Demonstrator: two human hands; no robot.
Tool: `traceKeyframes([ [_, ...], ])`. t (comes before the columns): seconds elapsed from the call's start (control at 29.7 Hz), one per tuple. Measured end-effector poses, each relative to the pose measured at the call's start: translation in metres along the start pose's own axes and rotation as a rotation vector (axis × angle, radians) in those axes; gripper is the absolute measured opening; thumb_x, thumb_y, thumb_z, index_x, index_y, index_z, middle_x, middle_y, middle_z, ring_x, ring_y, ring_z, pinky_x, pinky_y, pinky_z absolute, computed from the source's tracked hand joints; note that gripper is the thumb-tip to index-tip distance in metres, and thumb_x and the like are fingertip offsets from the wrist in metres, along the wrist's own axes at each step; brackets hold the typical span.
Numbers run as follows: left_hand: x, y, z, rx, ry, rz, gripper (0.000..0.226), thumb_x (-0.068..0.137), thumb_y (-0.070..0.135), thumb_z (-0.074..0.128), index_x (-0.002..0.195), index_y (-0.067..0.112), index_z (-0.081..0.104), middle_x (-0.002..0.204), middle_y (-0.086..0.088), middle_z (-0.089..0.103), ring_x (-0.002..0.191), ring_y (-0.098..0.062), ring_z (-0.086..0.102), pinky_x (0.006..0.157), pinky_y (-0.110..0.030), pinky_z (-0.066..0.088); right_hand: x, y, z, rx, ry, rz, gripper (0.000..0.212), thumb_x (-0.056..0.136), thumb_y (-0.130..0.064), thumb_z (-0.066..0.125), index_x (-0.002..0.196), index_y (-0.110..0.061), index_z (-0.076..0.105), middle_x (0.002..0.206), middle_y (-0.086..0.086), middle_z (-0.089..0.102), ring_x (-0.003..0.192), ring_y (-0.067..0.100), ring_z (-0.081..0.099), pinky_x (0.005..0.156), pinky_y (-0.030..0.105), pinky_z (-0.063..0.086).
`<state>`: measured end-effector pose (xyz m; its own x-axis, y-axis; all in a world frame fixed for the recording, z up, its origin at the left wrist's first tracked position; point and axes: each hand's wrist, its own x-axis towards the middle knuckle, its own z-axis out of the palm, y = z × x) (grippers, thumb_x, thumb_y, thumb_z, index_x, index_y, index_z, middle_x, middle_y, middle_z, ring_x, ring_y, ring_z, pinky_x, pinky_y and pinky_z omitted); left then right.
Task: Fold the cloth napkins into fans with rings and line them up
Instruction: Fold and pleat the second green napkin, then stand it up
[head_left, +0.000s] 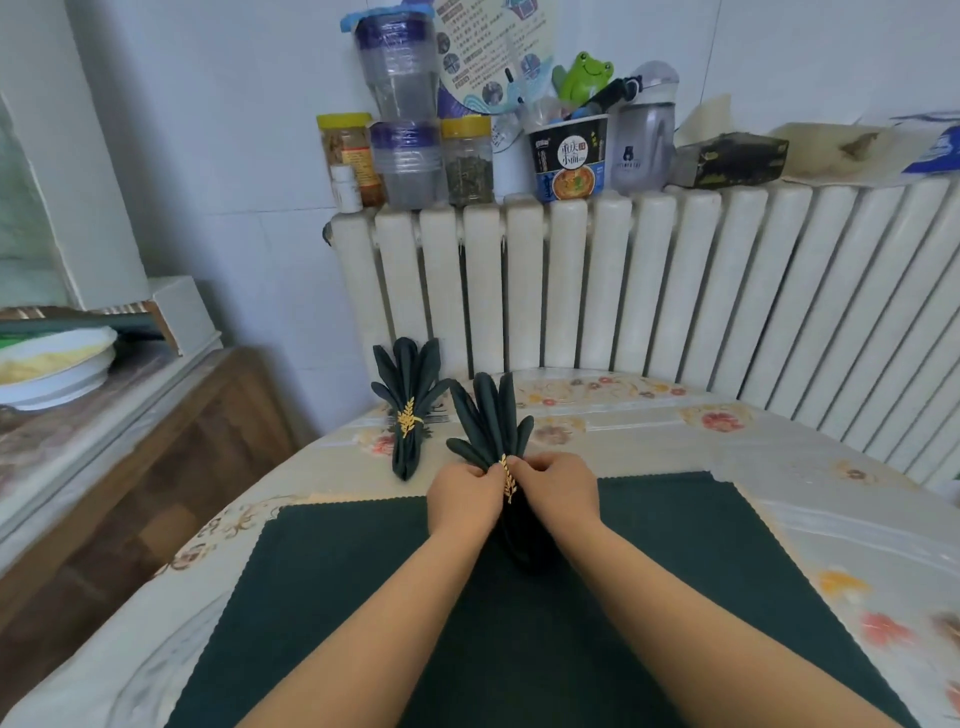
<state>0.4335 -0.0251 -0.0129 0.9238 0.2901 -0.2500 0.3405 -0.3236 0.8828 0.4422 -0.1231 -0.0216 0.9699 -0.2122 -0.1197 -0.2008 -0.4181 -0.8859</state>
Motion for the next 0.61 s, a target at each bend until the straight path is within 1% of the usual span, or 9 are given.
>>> traceKeyframes([
  [0.1,0.013,0.0,0.003,-0.024,-0.04,-0.01,0.032,0.089,0.027,0.061,0.061,0.013,0.057,0.056,-0.005,0.055,0.065,-0.027,0.061,0.078,-0.047,0.057,0.014,-0.006,0.002,-0.001,0.005,0.009,0.024,0.09,-0.032,0.059,0.1,-0.015,0.073,0.09,0.001,0.071,0.088,0.019,0.064,0.077,0.03,0.052],
  [0.17,0.026,0.002,0.004,-0.052,-0.032,-0.003,0.03,0.089,0.024,0.062,0.06,0.015,0.057,0.062,-0.009,0.059,0.071,-0.029,0.064,0.08,-0.048,0.056,0.025,-0.011,0.007,0.007,-0.002,0.037,0.025,0.091,-0.029,0.059,0.106,-0.013,0.071,0.095,-0.001,0.068,0.093,0.02,0.063,0.079,0.03,0.051],
  [0.24,0.044,0.005,0.004,-0.079,-0.01,-0.011,0.029,0.088,0.02,0.063,0.06,0.016,0.059,0.073,-0.015,0.066,0.082,-0.034,0.067,0.081,-0.049,0.056,0.04,-0.018,0.016,0.085,-0.009,0.091,0.025,0.091,-0.027,0.06,0.108,-0.012,0.071,0.099,0.005,0.07,0.091,0.02,0.063,0.084,0.035,0.054],
  [0.27,0.051,0.008,0.004,-0.088,0.008,-0.012,0.028,0.087,0.018,0.063,0.059,0.017,0.06,0.074,-0.015,0.067,0.082,-0.033,0.067,0.082,-0.047,0.056,0.046,-0.022,0.019,0.139,-0.01,0.126,0.024,0.091,-0.026,0.061,0.108,-0.012,0.07,0.1,0.008,0.07,0.089,0.021,0.064,0.085,0.037,0.054],
  [0.34,0.064,0.016,0.0,-0.088,0.051,-0.003,0.027,0.09,0.014,0.062,0.063,0.019,0.061,0.071,-0.004,0.062,0.083,-0.027,0.062,0.081,-0.034,0.052,0.059,-0.029,0.026,0.169,-0.018,0.163,0.024,0.09,-0.024,0.062,0.11,-0.012,0.069,0.102,0.01,0.069,0.09,0.023,0.064,0.085,0.036,0.054],
  [0.4,0.076,0.021,-0.002,-0.091,0.095,0.025,0.014,0.092,0.013,0.059,0.085,0.013,0.071,0.086,-0.004,0.064,0.095,-0.026,0.059,0.082,-0.028,0.044,0.071,-0.035,0.036,0.175,-0.028,0.164,0.023,0.09,-0.021,0.063,0.11,-0.012,0.069,0.105,0.01,0.068,0.094,0.025,0.063,0.088,0.037,0.053],
  [0.44,0.081,0.022,-0.002,-0.098,0.113,0.031,0.015,0.093,0.013,0.059,0.098,0.008,0.072,0.099,-0.009,0.067,0.103,-0.028,0.058,0.085,-0.029,0.043,0.076,-0.037,0.04,0.19,-0.033,0.167,0.024,0.089,-0.019,0.063,0.111,-0.011,0.068,0.108,0.011,0.067,0.096,0.026,0.063,0.09,0.039,0.052],
  [0.51,0.088,0.023,-0.003,-0.108,0.14,0.022,0.02,0.093,0.012,0.058,0.108,0.003,0.069,0.114,-0.012,0.066,0.111,-0.03,0.057,0.089,-0.03,0.042,0.084,-0.039,0.047,0.191,-0.042,0.17,0.027,0.09,-0.018,0.062,0.116,-0.012,0.066,0.114,0.011,0.065,0.101,0.027,0.061,0.092,0.041,0.05],
  [0.61,0.1,0.02,-0.002,-0.102,0.138,0.016,0.015,0.094,0.013,0.058,0.097,0.008,0.072,0.095,-0.003,0.065,0.104,-0.027,0.057,0.085,-0.028,0.041,0.09,-0.04,0.052,0.207,-0.025,0.177,0.03,0.091,-0.019,0.061,0.12,-0.012,0.064,0.118,0.012,0.064,0.106,0.027,0.059,0.094,0.04,0.049],
])
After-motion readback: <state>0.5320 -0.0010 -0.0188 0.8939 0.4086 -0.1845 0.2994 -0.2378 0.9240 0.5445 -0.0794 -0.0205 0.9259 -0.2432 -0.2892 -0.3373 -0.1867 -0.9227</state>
